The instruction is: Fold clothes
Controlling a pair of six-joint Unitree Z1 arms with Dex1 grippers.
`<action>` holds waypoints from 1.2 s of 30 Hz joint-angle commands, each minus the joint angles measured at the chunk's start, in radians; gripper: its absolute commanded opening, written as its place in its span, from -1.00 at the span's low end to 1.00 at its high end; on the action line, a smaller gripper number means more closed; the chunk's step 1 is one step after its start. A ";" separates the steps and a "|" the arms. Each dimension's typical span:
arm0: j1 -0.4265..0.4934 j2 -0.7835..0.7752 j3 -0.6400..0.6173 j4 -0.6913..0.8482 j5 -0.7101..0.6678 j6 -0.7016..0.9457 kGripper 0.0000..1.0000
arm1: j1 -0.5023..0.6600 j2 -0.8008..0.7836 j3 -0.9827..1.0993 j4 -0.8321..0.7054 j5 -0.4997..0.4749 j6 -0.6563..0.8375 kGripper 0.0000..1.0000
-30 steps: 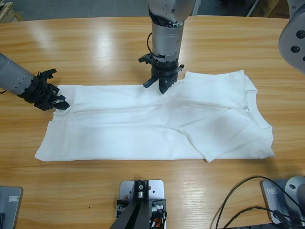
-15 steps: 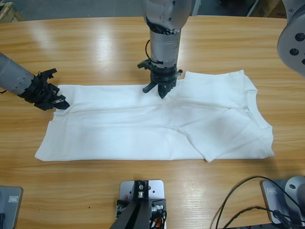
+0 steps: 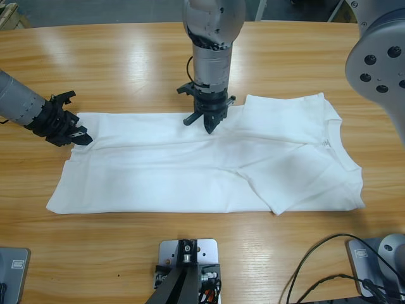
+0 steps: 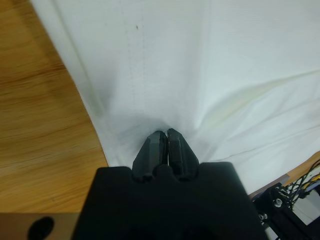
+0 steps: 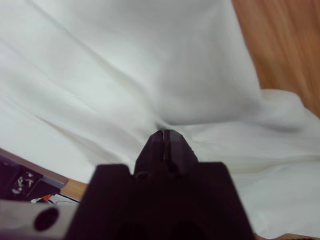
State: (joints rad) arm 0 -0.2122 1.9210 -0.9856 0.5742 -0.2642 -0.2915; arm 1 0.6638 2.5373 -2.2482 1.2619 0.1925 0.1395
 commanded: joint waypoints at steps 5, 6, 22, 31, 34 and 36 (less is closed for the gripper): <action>-0.016 0.072 0.001 -0.011 0.013 0.009 -1.00 | 0.010 0.140 -0.209 0.147 -0.004 -0.034 -1.00; -0.016 0.072 0.001 -0.010 0.013 0.009 -1.00 | 0.010 0.149 -0.227 0.160 -0.004 -0.036 -1.00; -0.018 0.074 0.000 -0.010 0.013 0.009 -1.00 | 0.010 0.186 -0.261 0.193 -0.002 -0.043 -1.00; -0.018 0.073 0.001 -0.010 0.013 0.009 -1.00 | 0.014 0.185 -0.251 0.201 0.004 -0.044 -1.00; -0.018 0.073 -0.001 -0.010 0.013 0.009 -1.00 | 0.021 0.175 -0.244 0.203 0.004 -0.044 -1.00; -0.019 0.073 -0.001 -0.010 0.013 0.009 -1.00 | 0.028 0.169 -0.236 0.203 0.004 -0.044 -1.00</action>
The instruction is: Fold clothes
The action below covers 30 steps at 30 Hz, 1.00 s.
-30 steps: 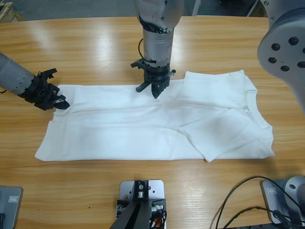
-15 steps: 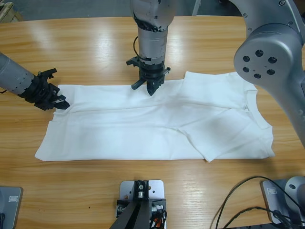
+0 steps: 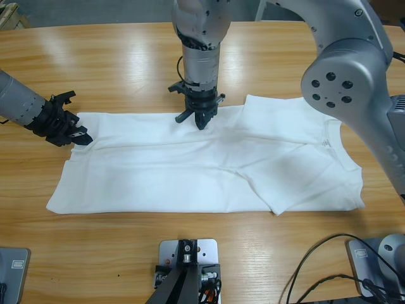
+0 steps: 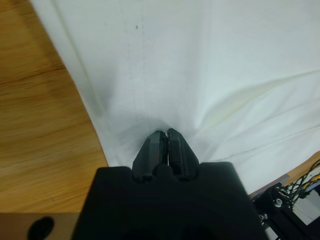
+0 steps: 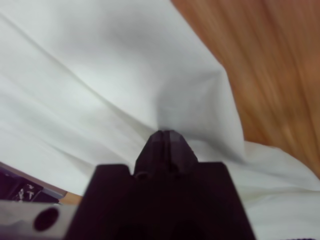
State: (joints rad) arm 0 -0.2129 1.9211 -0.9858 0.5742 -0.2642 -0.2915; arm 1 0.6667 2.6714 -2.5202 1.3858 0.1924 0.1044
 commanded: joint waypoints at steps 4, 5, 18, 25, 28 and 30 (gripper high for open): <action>-0.020 0.073 -0.001 -0.010 0.013 0.009 -1.00 | 0.037 0.020 0.042 0.089 0.002 -0.005 -1.00; -0.020 0.073 -0.001 -0.010 0.013 0.009 -1.00 | 0.042 0.016 0.042 0.093 0.002 -0.002 -1.00; -0.026 0.070 0.000 -0.008 0.013 0.009 -1.00 | -0.003 -0.037 0.032 0.167 -0.088 0.012 -1.00; -0.029 0.074 -0.002 -0.007 0.013 0.009 -1.00 | -0.072 -0.068 0.062 0.186 -0.135 0.011 -1.00; -0.029 0.078 -0.004 -0.006 0.013 0.008 -1.00 | -0.061 -0.067 0.070 0.185 -0.120 0.021 -1.00; -0.029 0.082 -0.004 -0.005 0.013 0.008 -1.00 | -0.045 -0.067 0.073 0.185 -0.107 0.032 -1.00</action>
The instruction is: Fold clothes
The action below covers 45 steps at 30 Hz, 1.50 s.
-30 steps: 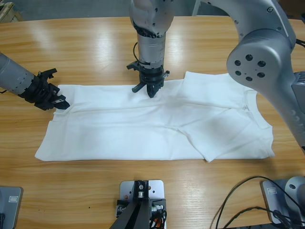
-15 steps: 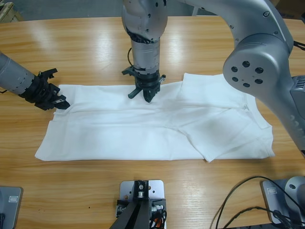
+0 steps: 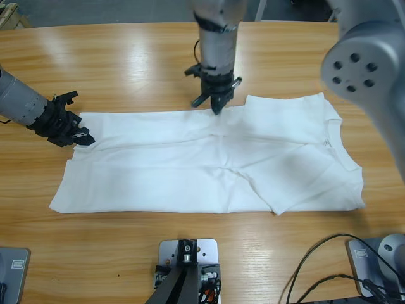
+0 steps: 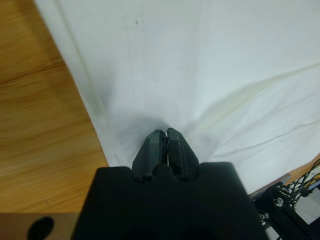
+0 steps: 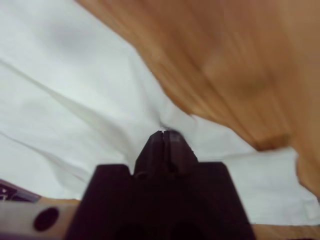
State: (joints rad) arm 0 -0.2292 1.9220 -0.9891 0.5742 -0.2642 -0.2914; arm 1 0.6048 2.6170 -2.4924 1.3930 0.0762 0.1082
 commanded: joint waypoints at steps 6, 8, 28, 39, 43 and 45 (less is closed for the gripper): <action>-0.013 0.081 -0.001 -0.005 0.014 0.007 -1.00 | 0.053 -0.029 0.078 0.175 0.019 0.055 -1.00; -0.013 0.082 -0.002 -0.005 0.014 0.008 -1.00 | 0.060 -0.041 0.078 0.173 0.019 0.061 -1.00; -0.015 0.083 -0.002 -0.005 0.014 0.009 -1.00 | 0.130 -0.332 0.560 -0.182 0.019 0.093 -1.00; -0.016 0.081 -0.001 -0.004 0.014 0.009 -1.00 | 0.151 -0.257 0.507 -0.210 0.031 0.063 -1.00; -0.016 0.086 -0.002 -0.004 0.014 0.009 -1.00 | 0.137 -0.233 0.500 -0.223 0.031 0.034 -1.00; -0.016 0.088 -0.003 -0.004 0.014 0.009 -1.00 | 0.112 -0.228 0.491 -0.226 0.028 0.016 -1.00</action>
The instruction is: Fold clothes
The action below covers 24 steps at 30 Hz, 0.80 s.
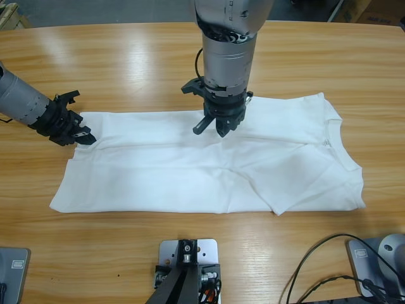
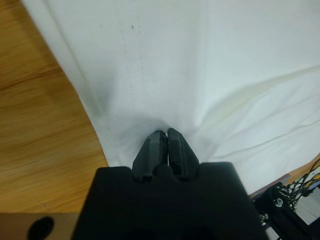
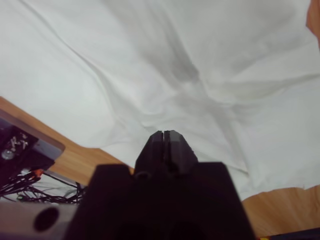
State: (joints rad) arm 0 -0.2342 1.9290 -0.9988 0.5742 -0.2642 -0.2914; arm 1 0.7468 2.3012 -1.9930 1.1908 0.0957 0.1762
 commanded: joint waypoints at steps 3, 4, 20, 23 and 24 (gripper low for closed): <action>-0.011 0.085 0.005 -0.004 0.014 0.010 -1.00 | -0.068 0.098 -0.034 -0.020 0.003 -0.078 -1.00; -0.011 0.086 0.005 -0.004 0.014 0.010 -1.00 | -0.078 0.106 -0.044 -0.015 0.002 -0.087 -1.00; -0.013 0.094 0.002 -0.004 0.014 0.012 -1.00 | -0.086 0.208 -0.147 0.033 0.013 -0.104 -1.00; -0.014 0.095 0.001 -0.004 0.014 0.012 -1.00 | -0.078 0.217 -0.147 0.035 0.018 -0.104 -1.00; -0.014 0.095 0.000 -0.004 0.014 0.012 -1.00 | -0.073 0.219 -0.147 0.035 0.019 -0.103 -1.00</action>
State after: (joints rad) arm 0 -0.2360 1.9344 -1.0054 0.5742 -0.2642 -0.2889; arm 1 0.6622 2.4411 -2.1431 1.2142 0.0958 0.0810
